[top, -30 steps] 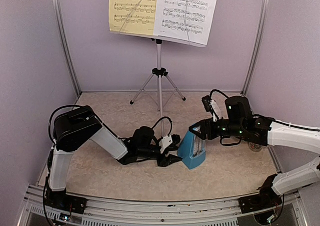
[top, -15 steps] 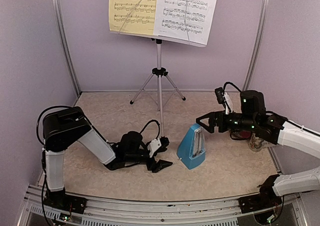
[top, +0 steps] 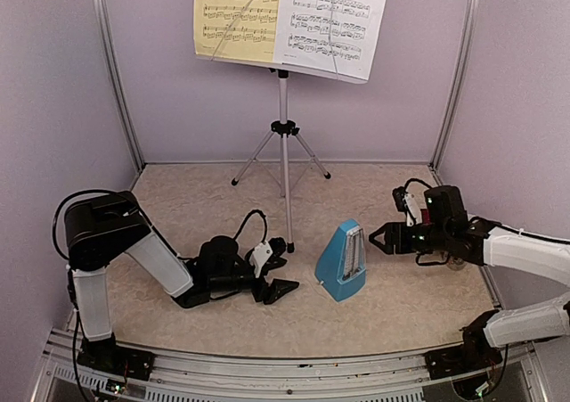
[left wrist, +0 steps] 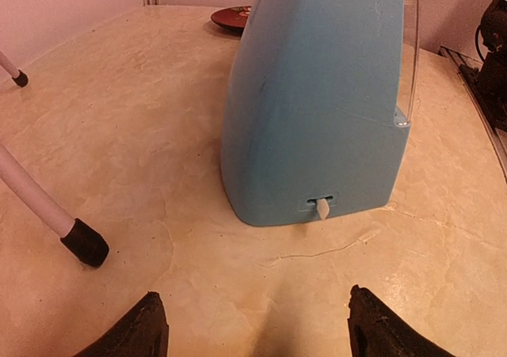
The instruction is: Set up the instrument practice props
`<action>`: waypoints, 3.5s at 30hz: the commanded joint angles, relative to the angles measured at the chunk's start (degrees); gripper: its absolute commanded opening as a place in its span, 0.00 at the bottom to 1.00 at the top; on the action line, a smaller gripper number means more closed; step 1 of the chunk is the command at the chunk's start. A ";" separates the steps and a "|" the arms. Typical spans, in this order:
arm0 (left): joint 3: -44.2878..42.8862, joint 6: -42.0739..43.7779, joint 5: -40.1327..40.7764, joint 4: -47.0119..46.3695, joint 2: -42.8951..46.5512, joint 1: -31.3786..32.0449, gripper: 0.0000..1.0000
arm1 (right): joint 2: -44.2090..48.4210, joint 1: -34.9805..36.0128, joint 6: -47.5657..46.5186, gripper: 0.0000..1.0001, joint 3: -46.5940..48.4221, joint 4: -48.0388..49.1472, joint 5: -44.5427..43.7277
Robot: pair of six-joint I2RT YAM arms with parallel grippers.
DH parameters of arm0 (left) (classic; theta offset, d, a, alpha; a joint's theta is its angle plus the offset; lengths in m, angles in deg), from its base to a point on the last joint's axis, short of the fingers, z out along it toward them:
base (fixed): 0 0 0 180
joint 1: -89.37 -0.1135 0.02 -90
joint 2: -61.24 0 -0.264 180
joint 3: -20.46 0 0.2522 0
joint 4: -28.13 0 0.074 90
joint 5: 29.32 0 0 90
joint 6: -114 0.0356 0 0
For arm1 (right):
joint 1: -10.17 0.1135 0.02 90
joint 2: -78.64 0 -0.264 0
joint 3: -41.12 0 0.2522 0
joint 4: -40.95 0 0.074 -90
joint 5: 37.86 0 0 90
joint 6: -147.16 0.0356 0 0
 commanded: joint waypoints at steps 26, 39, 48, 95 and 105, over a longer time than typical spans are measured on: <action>6.63 -6.38 0.96 -7.00 8.44 -1.55 0.77 | -21.83 15.43 -2.98 0.43 -12.09 29.49 13.22; 7.03 -6.05 0.92 -5.16 10.84 -0.28 0.87 | -13.67 17.71 -4.84 0.50 -14.27 25.74 6.50; 4.59 -3.79 5.70 -5.30 9.33 5.86 0.99 | -9.65 7.73 -8.42 0.60 -18.70 33.44 15.32; -17.71 3.16 58.58 8.62 7.93 23.55 0.47 | -4.80 6.77 -5.76 0.77 -21.90 43.41 17.11; -16.05 24.80 50.40 4.61 16.91 23.71 0.47 | -5.27 7.97 -6.60 0.76 -22.27 53.76 19.53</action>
